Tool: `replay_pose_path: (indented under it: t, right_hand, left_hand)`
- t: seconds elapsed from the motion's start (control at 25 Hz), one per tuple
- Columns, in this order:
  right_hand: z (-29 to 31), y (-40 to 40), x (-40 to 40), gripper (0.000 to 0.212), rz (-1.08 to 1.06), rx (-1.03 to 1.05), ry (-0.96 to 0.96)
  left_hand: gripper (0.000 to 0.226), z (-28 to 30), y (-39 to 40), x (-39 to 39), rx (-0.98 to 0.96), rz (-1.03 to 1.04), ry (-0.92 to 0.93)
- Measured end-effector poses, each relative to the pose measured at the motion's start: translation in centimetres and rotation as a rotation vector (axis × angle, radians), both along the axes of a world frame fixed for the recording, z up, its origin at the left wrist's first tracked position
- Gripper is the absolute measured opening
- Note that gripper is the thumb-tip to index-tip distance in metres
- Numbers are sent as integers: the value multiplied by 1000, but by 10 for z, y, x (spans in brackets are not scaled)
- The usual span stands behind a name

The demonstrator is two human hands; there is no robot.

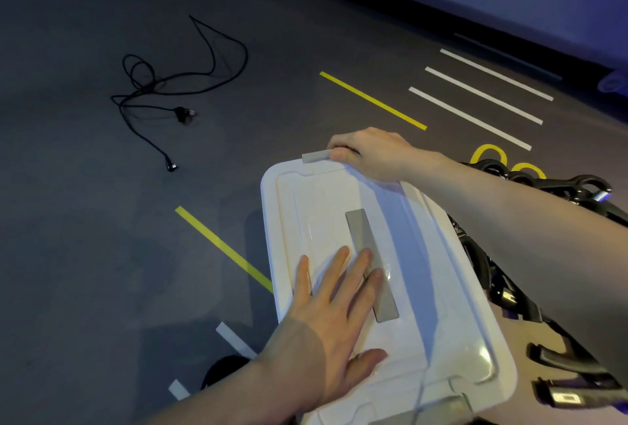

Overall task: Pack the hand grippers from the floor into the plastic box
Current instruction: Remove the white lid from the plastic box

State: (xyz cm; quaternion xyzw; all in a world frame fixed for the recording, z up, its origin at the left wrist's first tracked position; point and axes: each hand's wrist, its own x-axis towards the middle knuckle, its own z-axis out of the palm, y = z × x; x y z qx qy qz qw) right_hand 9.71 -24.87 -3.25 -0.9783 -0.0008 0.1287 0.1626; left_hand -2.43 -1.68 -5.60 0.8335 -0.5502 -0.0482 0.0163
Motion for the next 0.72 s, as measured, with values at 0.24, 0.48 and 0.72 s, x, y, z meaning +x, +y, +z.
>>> replay_pose_path:
  t: [0.24, 0.48, 0.72]
  right_hand:
    - [-3, 2, 10, 43, -109, 12, 93]
    - [5, 24, -67, 61, 47, -129, -181]
    - [15, 68, -258, 78, 216, -116, -178]
  left_hand:
    - [75, -3, 0, -2, -30, -5, -9]
    - [72, -4, 2, -5, -67, -11, -24]
    - [67, 2, 4, -4, -67, -51, 23]
